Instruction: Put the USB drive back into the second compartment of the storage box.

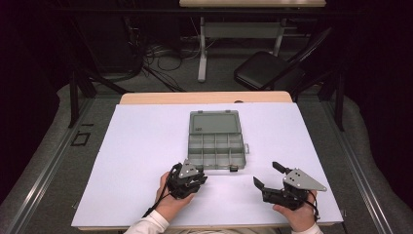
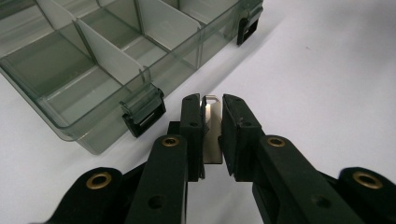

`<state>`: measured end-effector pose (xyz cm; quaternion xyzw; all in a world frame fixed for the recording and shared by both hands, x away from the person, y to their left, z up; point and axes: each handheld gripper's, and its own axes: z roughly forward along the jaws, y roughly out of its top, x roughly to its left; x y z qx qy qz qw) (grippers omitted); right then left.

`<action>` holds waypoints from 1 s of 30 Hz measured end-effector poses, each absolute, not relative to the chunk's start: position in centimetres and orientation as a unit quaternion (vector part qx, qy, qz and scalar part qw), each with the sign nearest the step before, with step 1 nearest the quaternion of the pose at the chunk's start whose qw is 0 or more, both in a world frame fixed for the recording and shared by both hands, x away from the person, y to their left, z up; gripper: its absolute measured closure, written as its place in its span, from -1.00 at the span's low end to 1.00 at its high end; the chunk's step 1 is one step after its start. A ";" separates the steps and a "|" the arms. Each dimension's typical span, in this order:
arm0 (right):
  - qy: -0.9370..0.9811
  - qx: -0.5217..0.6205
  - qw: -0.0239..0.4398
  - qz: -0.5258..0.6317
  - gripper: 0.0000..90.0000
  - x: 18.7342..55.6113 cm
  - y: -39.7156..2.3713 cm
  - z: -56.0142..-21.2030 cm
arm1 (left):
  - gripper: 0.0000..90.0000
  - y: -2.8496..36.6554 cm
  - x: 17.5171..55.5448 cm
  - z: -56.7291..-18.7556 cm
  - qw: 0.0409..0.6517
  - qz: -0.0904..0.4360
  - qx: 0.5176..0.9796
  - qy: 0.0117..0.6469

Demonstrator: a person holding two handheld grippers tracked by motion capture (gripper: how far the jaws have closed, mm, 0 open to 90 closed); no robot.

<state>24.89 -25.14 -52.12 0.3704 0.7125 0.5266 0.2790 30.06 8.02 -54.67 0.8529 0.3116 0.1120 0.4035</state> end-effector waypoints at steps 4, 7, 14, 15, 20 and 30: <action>0.713 0.370 0.279 0.526 -0.66 24.9 -25.1 -52.1 | 0.77 8.2 30.0 -54.4 0.411 0.117 0.848 0.313; 0.713 0.371 0.279 0.526 -0.67 24.9 -25.2 -52.1 | 0.77 8.3 30.0 -54.1 0.417 0.117 0.845 0.314; 0.711 0.371 0.280 0.527 -0.67 24.9 -25.1 -52.2 | 0.77 8.5 29.9 -53.5 0.430 0.127 0.836 0.318; 0.711 0.371 0.279 0.527 -0.67 24.9 -25.1 -52.2 | 0.77 8.6 30.0 -53.4 0.430 0.129 0.836 0.316; 0.712 0.372 0.280 0.526 -0.67 24.9 -25.1 -52.2 | 0.77 8.8 30.1 -53.0 0.437 0.128 0.829 0.324; 0.711 0.373 0.280 0.527 -0.66 24.9 -25.1 -52.2 | 0.77 8.6 30.5 -52.1 0.440 0.125 0.827 0.326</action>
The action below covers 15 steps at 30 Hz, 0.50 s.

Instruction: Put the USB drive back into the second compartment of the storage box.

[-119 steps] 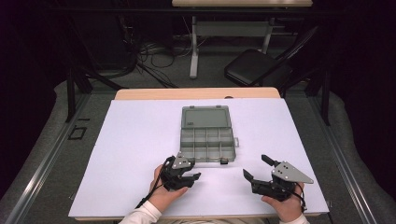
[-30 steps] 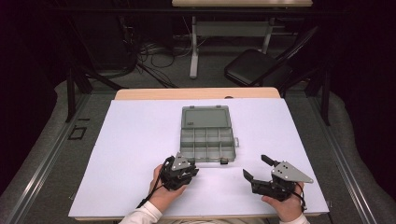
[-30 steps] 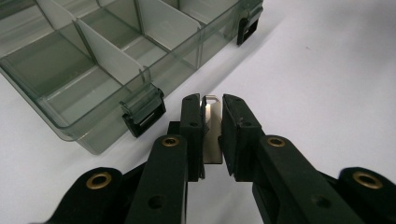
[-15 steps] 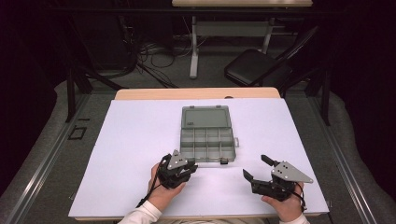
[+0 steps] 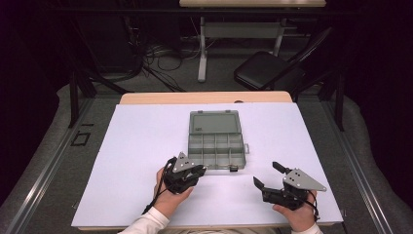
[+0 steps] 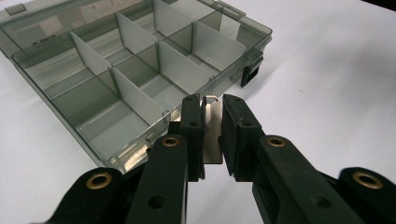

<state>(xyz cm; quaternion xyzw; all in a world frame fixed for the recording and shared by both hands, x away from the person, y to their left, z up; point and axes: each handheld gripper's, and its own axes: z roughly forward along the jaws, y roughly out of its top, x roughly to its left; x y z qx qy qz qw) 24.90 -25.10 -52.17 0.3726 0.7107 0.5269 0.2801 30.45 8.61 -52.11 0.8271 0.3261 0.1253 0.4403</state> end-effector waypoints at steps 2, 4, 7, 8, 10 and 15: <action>0.710 0.372 0.281 0.528 -0.67 24.9 -25.1 -52.2 | 0.77 8.5 30.6 -51.9 0.440 0.126 0.827 0.325; 0.710 0.372 0.281 0.527 -0.67 24.9 -25.1 -52.2 | 0.77 8.5 30.8 -51.7 0.441 0.125 0.827 0.327; 0.710 0.372 0.281 0.528 -0.66 24.9 -25.1 -52.2 | 0.77 8.5 31.2 -51.4 0.441 0.126 0.826 0.328; 0.712 0.373 0.281 0.525 -0.67 24.9 -25.2 -52.1 | 0.77 8.4 31.3 -51.3 0.443 0.125 0.824 0.330; 0.712 0.373 0.280 0.525 -0.67 24.9 -25.2 -52.1 | 0.77 8.5 31.6 -51.1 0.442 0.124 0.823 0.333; 0.711 0.373 0.279 0.527 -0.67 24.9 -25.1 -52.2 | 0.77 8.6 32.3 -50.3 0.448 0.122 0.818 0.340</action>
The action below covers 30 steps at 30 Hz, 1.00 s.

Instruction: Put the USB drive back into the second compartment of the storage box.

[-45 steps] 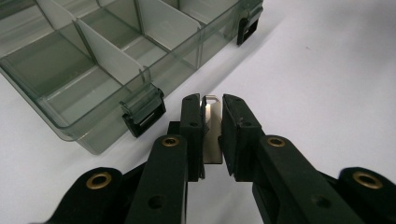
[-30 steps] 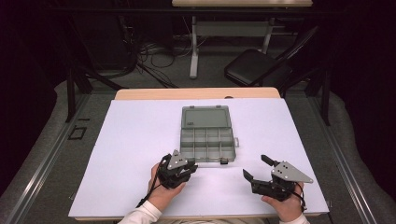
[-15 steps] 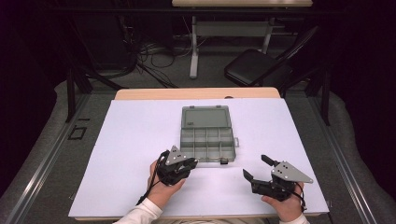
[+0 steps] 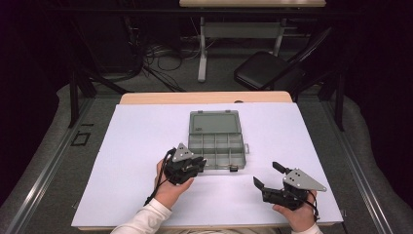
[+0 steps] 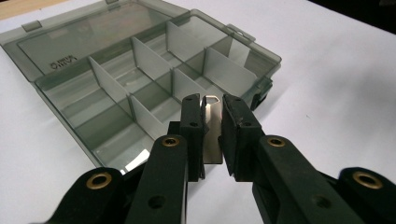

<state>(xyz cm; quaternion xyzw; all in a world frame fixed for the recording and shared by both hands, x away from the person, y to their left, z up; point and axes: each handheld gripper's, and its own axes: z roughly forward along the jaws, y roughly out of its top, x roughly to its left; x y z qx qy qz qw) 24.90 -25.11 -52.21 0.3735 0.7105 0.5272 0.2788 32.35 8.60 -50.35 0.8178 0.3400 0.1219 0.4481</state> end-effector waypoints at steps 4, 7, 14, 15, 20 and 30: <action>0.712 0.373 0.277 0.527 -0.67 24.9 -25.1 -52.2 | 0.77 8.8 33.1 -49.8 0.450 0.118 0.814 0.347; 0.712 0.372 0.276 0.527 -0.67 24.9 -25.1 -52.3 | 0.77 8.9 33.6 -49.4 0.452 0.117 0.813 0.349; 0.712 0.373 0.276 0.528 -0.67 25.0 -25.1 -52.3 | 0.77 8.7 34.5 -48.6 0.447 0.124 0.814 0.349; 0.712 0.372 0.276 0.527 -0.67 25.0 -25.1 -52.3 | 0.77 8.7 34.5 -48.5 0.447 0.125 0.814 0.351; 0.712 0.374 0.275 0.527 -0.67 25.0 -25.1 -52.3 | 0.77 8.5 35.1 -47.9 0.446 0.130 0.813 0.350; 0.711 0.376 0.273 0.527 -0.67 25.0 -25.1 -52.4 | 0.77 8.0 35.8 -47.2 0.444 0.139 0.814 0.348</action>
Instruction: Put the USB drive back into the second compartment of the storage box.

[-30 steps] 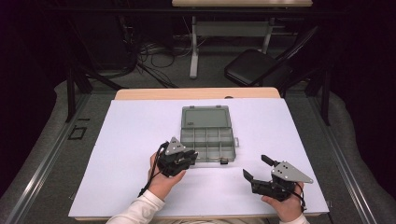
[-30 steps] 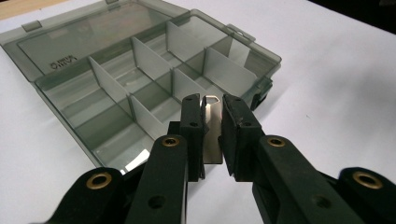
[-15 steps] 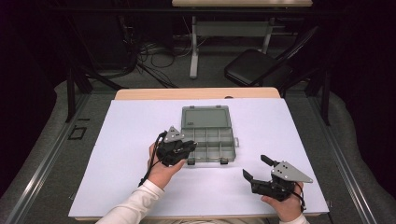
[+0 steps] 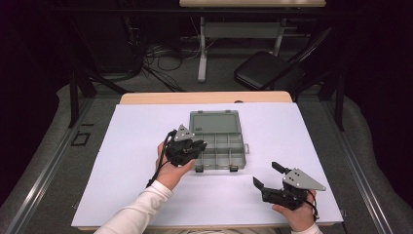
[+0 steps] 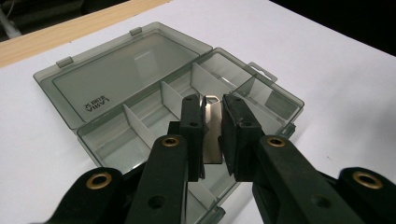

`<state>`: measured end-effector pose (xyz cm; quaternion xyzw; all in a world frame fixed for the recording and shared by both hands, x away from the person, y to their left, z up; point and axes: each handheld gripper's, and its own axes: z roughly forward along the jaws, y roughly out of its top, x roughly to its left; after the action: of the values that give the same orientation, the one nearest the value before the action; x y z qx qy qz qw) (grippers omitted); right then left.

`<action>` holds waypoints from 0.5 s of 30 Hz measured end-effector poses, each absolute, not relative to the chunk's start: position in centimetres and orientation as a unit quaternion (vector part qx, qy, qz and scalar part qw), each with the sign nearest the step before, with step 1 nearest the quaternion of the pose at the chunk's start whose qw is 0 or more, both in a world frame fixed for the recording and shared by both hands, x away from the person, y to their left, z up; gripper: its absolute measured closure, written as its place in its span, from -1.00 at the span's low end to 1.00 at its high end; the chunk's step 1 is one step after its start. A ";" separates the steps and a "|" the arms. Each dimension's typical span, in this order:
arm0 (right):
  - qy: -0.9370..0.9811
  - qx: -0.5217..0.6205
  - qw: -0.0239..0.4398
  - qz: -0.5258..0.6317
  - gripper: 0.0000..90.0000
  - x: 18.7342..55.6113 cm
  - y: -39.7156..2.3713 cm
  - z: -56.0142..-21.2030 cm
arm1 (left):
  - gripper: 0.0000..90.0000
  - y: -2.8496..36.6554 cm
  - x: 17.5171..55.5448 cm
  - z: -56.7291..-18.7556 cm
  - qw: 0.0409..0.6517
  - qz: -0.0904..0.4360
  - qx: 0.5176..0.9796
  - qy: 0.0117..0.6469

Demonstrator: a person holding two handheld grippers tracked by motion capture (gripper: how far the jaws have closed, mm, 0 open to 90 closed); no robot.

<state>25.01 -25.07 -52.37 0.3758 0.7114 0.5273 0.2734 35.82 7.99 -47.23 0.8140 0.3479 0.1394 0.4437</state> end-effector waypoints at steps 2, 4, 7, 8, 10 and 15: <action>0.712 0.375 0.274 0.527 -0.67 25.0 -25.1 -52.4 | 0.77 7.9 36.0 -47.1 0.443 0.140 0.814 0.349; 0.712 0.374 0.275 0.528 -0.67 25.1 -25.1 -52.4 | 0.77 7.8 36.2 -47.1 0.444 0.142 0.812 0.350; 0.712 0.374 0.276 0.527 -0.67 25.1 -25.1 -52.4 | 0.77 7.6 36.7 -47.0 0.444 0.144 0.810 0.354; 0.712 0.374 0.275 0.527 -0.67 25.1 -25.1 -52.4 | 0.77 7.5 36.9 -47.0 0.444 0.143 0.810 0.355; 0.712 0.374 0.275 0.527 -0.67 25.1 -25.1 -52.4 | 0.77 7.4 37.1 -47.0 0.443 0.141 0.810 0.358; 0.712 0.374 0.275 0.527 -0.67 25.1 -25.1 -52.4 | 0.77 6.9 37.7 -47.1 0.439 0.146 0.811 0.359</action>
<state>25.08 -25.13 -52.41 0.3743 0.7118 0.5267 0.2753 37.69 6.94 -47.07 0.8108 0.3587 0.1455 0.4389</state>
